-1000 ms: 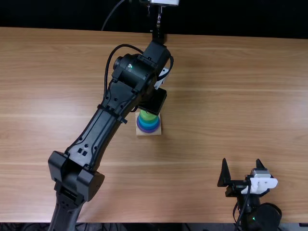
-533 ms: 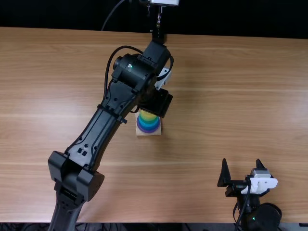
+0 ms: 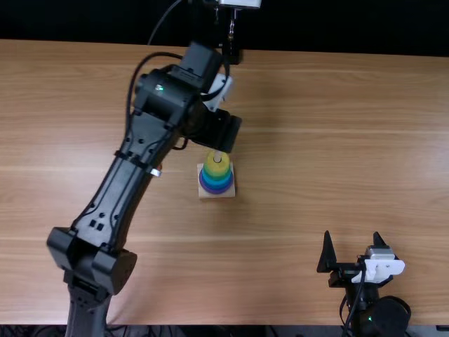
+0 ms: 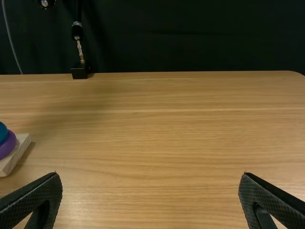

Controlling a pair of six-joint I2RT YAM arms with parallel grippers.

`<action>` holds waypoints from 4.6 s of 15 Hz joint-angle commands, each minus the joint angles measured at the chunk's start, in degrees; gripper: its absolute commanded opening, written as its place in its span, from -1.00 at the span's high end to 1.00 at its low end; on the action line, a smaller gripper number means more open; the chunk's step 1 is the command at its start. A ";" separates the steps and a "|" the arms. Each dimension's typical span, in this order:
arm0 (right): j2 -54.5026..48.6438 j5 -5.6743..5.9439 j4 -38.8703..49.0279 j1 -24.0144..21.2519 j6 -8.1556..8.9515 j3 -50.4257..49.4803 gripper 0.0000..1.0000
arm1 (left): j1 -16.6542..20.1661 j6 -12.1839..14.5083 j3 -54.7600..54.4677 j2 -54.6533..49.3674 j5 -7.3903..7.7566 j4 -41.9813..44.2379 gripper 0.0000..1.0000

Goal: Build the Hanoi tower: stack the rings onto the peg from bottom to top in this color order: purple, dark blue, light blue, dark green, light green, yellow, orange.

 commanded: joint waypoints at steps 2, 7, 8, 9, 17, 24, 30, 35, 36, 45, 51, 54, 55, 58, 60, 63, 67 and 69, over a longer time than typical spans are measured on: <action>-0.73 -0.30 -4.03 -0.37 -0.02 -2.37 -1.00 | 3.00 0.26 -3.65 -7.02 -0.02 5.82 -1.00; -0.73 -0.30 -4.03 -0.37 -0.02 -2.37 -1.00 | 8.71 -0.38 -28.69 -16.25 -2.23 19.53 -1.00; -0.73 -0.30 -3.92 -0.37 -0.02 -2.37 -1.00 | 9.15 -0.16 -28.87 -16.52 -5.71 19.11 -1.00; -0.73 -0.30 -3.92 -0.37 -0.02 -2.37 -1.00 | 9.59 0.05 -29.13 -16.52 -10.35 18.05 -1.00; -0.73 -0.30 -4.03 -0.37 -0.02 -2.37 -1.00 | 10.21 0.78 -31.95 -6.94 -14.15 14.36 -1.00; -0.73 -0.30 -4.03 -0.37 -0.02 -2.37 -1.00 | 12.23 6.80 -35.55 -1.66 -14.15 14.68 -1.00; -0.73 -0.30 -4.03 -0.37 -0.02 -2.37 -1.00 | 12.23 6.80 -41.88 -1.22 -8.14 21.00 -1.00; -0.73 -0.30 -3.92 -0.37 -0.02 -2.37 -1.00 | 12.14 6.69 -41.97 0.36 -6.87 23.22 -1.00; -0.73 -0.30 -4.03 -0.37 -0.02 -2.37 -1.00 | 12.14 6.80 -41.88 1.94 -6.87 23.22 -1.00; -0.73 -0.30 -4.03 -0.37 -0.02 -2.37 -1.00 | 12.23 6.80 -41.53 4.40 -6.45 23.32 -1.00; -0.73 -0.30 -4.03 -0.37 -0.02 -2.37 -1.00 | 12.23 6.80 -41.26 4.58 -5.29 27.02 -1.00; -0.73 -0.30 -4.03 -0.37 -0.02 -2.37 -1.00 | 12.32 6.80 -41.17 4.49 -5.29 27.12 -1.00; -0.73 -0.30 -3.92 -0.37 -0.02 -2.37 -1.00 | 12.32 6.80 -41.26 4.49 -5.19 27.02 -1.00; -0.73 -0.30 -3.92 -0.37 -0.02 -2.37 -1.00 | 12.76 6.80 -41.26 4.49 -5.19 26.91 -0.31; -0.73 -0.30 -4.03 -0.37 -0.02 -2.37 -1.00 | 13.28 6.90 -41.26 4.40 -5.40 26.38 1.00; -0.73 -0.30 -4.03 -0.37 -0.02 -2.37 -1.00 | 14.87 6.90 -41.26 4.14 -6.03 25.75 1.00; -0.73 -0.30 -3.92 -0.37 -0.02 -2.37 -1.00 | 15.57 7.01 -38.71 3.00 -6.03 24.80 1.00; -0.73 -0.30 -4.03 -0.37 -0.02 -2.37 -1.00 | 15.66 6.90 -33.79 1.33 -6.03 18.89 1.00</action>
